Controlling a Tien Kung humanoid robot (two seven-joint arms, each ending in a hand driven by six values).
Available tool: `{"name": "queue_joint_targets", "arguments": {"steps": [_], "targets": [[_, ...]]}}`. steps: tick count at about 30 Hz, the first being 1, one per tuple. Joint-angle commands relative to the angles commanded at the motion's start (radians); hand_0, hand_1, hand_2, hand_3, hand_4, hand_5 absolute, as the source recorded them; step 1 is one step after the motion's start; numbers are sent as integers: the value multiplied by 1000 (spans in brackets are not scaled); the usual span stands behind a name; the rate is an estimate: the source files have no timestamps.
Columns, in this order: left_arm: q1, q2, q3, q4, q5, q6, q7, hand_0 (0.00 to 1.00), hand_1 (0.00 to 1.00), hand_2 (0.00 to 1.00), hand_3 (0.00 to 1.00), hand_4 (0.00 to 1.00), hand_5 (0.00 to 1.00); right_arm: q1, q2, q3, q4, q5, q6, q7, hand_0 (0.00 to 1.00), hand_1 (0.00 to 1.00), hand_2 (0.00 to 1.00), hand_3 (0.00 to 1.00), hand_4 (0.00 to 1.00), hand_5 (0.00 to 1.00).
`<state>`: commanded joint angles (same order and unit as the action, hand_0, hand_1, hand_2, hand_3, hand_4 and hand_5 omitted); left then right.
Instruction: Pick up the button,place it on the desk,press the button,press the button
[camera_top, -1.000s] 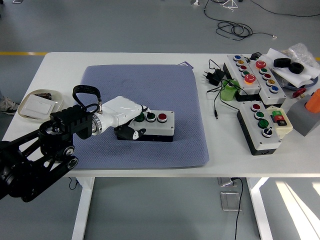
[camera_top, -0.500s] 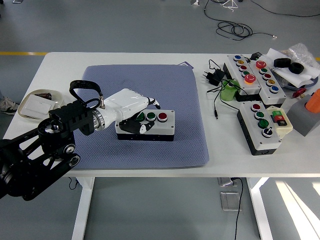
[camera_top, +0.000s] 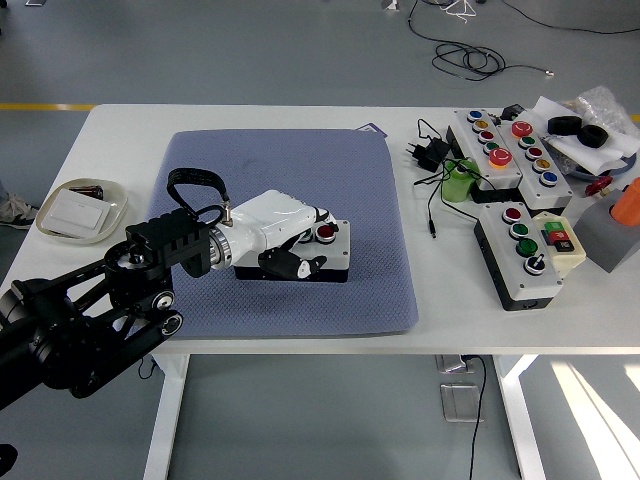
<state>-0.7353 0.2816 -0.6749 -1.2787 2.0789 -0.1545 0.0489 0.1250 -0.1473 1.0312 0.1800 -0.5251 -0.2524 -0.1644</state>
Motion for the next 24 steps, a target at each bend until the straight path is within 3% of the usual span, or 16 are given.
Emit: {"name": "queue_joint_targets", "arguments": {"steps": [8,19,24], "targets": [[4,3,-3,24,2,-8,5,2,45,131,756,583,449,0,-1,-3,0,5,1,3,787,797,817,751,412,479],[13,18,12,35,19,-64,23,2,37,123,753,589,464,2,0,-5,0,8,1,3,787,797,817,751,412,479],[16,19,0,22,12,-38,15,2,37,124,756,592,458,2,1,-7,0,8,0,3,787,797,817,751,412,479]]}}
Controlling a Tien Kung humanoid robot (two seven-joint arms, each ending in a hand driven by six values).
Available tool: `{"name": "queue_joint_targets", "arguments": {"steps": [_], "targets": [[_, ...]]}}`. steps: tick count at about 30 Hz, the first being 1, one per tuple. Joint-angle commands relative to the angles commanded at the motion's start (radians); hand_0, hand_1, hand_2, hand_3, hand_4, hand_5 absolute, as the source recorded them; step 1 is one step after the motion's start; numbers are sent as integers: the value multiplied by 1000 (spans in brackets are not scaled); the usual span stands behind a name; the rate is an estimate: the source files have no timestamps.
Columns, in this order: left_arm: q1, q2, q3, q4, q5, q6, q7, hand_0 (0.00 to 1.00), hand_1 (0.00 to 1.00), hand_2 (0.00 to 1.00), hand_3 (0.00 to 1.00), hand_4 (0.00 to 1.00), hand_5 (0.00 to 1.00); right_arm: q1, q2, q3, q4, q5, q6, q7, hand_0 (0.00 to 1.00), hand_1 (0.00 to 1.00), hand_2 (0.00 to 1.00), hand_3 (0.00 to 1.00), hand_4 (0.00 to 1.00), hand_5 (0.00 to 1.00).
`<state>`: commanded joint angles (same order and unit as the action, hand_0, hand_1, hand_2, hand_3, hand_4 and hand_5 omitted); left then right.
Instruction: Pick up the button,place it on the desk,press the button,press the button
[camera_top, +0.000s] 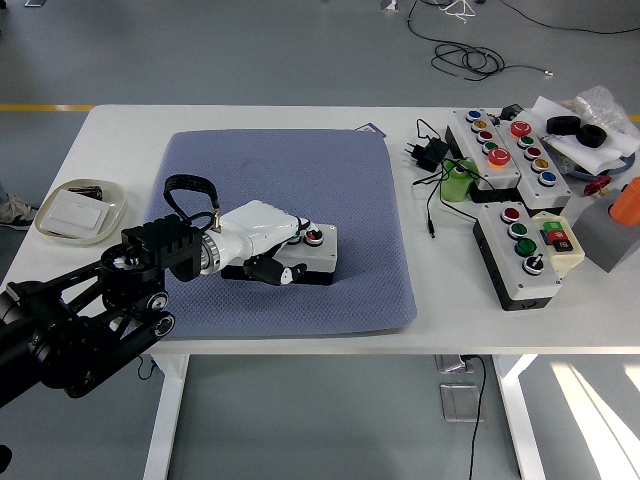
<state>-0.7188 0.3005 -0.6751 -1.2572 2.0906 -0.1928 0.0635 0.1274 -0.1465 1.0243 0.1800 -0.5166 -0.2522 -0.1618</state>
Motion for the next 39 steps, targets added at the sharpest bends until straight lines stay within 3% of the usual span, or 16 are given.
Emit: {"name": "queue_joint_targets", "arguments": {"steps": [3,8,9,10,14,15,18,20,21,26,27,32,33,39], "targets": [[4,3,-19,-19,-18,38,-11,2,26,122,779,622,453,0,0,0,0,0,0,0,787,797,817,751,412,479],[10,6,-76,-63,-58,137,-37,2,26,122,779,622,453,-1,0,1,0,-1,0,-1,787,797,817,751,412,479],[12,5,-92,-72,-73,164,-44,2,2,89,789,711,624,-1,0,1,0,-1,0,0,787,797,817,751,412,479],[13,5,-98,-75,-79,180,-46,2,2,89,789,711,624,-1,0,1,0,-1,0,0,787,797,817,751,412,479],[23,-1,-144,-66,-155,319,-60,2,2,89,789,711,624,0,0,2,0,-2,1,0,787,797,817,751,412,479],[28,-3,-162,-54,-192,356,-63,91,256,286,869,763,828,0,-1,3,0,-4,1,0,787,797,817,751,412,479],[43,-4,-210,-25,-317,460,-78,91,256,286,869,763,828,-1,-1,3,0,-2,0,2,787,797,817,751,412,479],[51,-2,-229,-16,-395,487,-95,91,256,286,869,763,828,-1,-1,4,0,-3,0,2,787,797,817,751,412,479],[57,1,-249,-9,-434,505,-116,437,552,629,998,761,883,-2,-1,4,0,-3,0,2,787,797,817,751,412,479],[73,12,-310,27,-644,503,-174,437,552,629,998,761,883,-3,0,5,0,-6,-1,0,787,797,817,751,412,479],[77,16,-326,40,-689,497,-184,618,695,781,987,756,938,-3,0,4,0,-4,-1,0,787,797,817,751,412,479],[80,26,-386,85,-897,515,-195,618,695,781,987,756,938,-4,1,1,0,1,-2,-1,787,797,817,751,412,479],[81,28,-397,91,-936,515,-195,661,718,805,912,748,968,-5,2,1,0,1,-2,-1,787,797,817,751,412,479],[91,34,-431,127,-1190,465,-181,690,734,815,878,739,998,-10,2,-3,0,7,-3,-2,787,797,817,751,412,479]]}}
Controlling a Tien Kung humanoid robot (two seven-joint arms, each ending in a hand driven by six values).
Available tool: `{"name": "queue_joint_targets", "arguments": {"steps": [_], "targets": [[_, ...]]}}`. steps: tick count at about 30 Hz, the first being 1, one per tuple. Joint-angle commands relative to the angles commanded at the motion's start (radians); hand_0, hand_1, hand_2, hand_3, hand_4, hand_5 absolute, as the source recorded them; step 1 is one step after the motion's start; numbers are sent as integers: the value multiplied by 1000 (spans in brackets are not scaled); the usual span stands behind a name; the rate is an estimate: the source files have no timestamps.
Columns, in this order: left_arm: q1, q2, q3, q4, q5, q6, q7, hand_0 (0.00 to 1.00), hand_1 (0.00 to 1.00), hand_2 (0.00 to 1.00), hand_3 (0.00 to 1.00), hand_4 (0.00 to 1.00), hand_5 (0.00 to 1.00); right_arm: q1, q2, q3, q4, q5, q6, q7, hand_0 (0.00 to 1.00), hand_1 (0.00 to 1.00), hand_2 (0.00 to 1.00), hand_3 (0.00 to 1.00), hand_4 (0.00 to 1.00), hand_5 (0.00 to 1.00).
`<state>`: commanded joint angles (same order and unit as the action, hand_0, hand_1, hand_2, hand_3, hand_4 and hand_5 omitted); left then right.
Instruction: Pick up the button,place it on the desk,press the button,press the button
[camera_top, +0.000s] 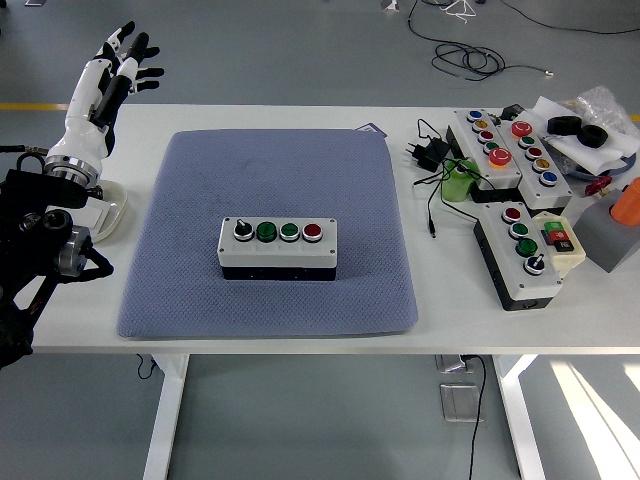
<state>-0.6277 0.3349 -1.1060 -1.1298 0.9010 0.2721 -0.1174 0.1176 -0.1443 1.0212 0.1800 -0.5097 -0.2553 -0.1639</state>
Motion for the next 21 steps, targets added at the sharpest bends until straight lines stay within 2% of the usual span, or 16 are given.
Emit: {"name": "queue_joint_targets", "arguments": {"steps": [3,7,9,14,21], "targets": [[8,0,-2,8,-130,-22,12,690,734,815,878,739,998,-2,0,-1,0,2,0,0,787,797,817,751,412,479],[15,2,-1,24,-296,-108,75,700,738,814,852,732,998,-4,1,-4,0,6,0,0,787,797,817,751,412,479],[15,2,-3,32,-347,-144,100,700,738,814,852,732,998,-4,1,-4,0,7,0,0,787,797,817,751,412,479],[23,8,-12,40,-355,-214,138,705,746,816,851,728,998,-6,1,-5,0,10,0,2,787,797,817,751,412,479],[32,9,-16,46,-359,-223,139,710,754,820,852,727,998,-11,0,-6,0,8,1,2,787,797,817,751,412,479]]}}
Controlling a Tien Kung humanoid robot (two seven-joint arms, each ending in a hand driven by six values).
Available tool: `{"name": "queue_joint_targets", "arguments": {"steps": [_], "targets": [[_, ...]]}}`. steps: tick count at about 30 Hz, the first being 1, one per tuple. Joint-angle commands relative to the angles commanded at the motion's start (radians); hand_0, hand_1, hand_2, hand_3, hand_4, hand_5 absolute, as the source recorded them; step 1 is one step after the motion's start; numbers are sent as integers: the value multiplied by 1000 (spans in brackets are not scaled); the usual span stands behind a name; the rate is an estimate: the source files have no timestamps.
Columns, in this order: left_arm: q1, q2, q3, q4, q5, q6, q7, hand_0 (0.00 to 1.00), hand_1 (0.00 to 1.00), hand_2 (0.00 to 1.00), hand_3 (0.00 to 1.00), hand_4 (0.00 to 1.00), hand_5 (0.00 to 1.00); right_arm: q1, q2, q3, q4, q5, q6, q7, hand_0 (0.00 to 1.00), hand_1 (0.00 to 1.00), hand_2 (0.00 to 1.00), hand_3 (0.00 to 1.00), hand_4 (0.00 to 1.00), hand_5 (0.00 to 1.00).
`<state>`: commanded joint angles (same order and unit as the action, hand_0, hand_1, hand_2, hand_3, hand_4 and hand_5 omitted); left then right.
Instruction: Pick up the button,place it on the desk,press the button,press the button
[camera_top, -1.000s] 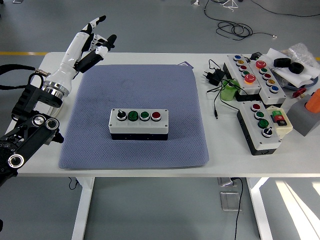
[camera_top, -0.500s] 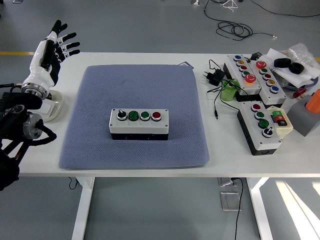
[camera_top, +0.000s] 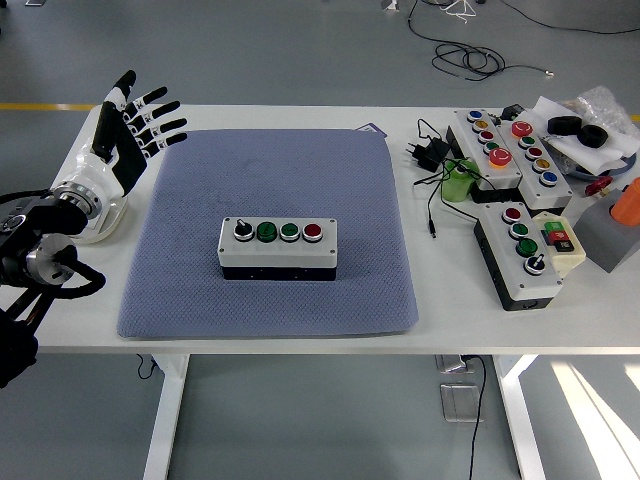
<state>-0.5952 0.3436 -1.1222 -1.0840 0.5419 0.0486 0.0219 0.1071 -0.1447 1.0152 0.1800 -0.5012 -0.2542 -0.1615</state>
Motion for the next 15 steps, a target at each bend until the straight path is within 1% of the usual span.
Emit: {"name": "queue_joint_targets", "arguments": {"steps": [4,9,15], "targets": [[4,1,-1,4,1,-1,1,713,755,822,851,728,998,-2,0,-3,0,4,0,1,787,797,817,751,412,479],[17,9,-11,-4,3,-22,6,713,755,822,855,725,998,3,2,1,0,-9,1,-6,787,797,817,751,412,479],[37,22,-44,-10,8,-18,5,715,755,824,855,723,998,10,2,-3,0,3,0,-2,787,797,817,751,412,479]]}}
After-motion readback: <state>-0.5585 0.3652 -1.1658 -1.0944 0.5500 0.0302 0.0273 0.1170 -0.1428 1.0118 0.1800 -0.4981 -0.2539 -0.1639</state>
